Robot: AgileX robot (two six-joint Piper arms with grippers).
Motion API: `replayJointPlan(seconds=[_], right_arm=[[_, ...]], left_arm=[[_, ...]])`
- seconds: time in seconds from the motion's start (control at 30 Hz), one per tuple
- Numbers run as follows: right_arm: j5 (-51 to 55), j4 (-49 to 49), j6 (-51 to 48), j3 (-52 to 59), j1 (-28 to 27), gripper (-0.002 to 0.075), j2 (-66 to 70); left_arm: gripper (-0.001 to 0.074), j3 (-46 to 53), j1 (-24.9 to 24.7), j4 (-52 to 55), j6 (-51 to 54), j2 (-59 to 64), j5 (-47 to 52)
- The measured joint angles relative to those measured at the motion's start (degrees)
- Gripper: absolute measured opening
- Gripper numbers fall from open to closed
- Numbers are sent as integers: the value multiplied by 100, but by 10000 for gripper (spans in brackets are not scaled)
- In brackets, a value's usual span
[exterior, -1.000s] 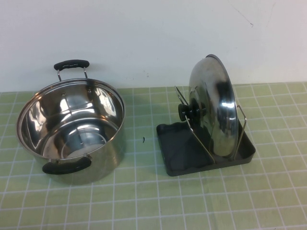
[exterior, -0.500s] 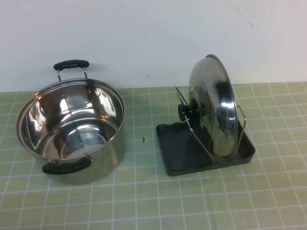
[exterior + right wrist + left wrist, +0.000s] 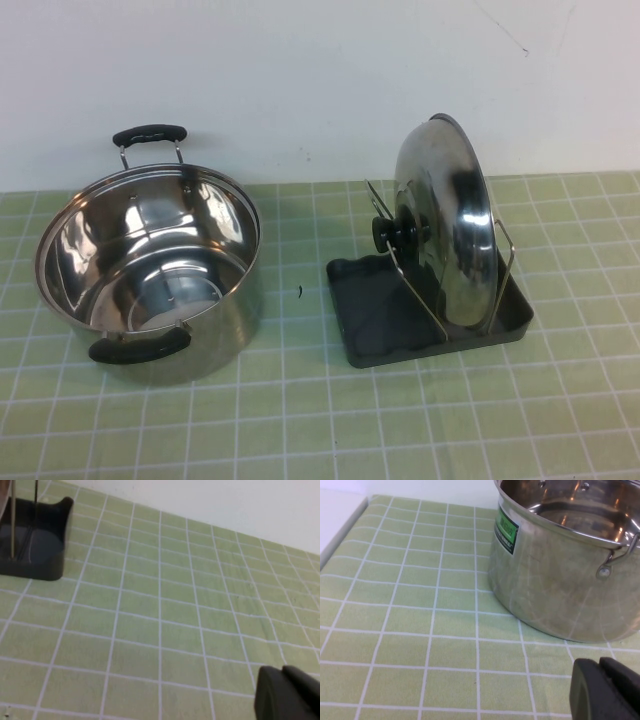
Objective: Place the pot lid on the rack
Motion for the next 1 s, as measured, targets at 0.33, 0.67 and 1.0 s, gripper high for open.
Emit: replayJointPlan(seconds=[0.33, 0.67, 1.0], right_arm=[[28, -129, 940, 0, 0, -1, -9], [55, -162, 1038, -8, -26, -1, -9], [55, -167, 1048, -8, -40, -1, -9]], left_arm=[[-2, 0, 0, 0, 0, 0, 0], [-2, 0, 0, 0, 0, 0, 0], [-2, 0, 0, 0, -13, 0, 0]])
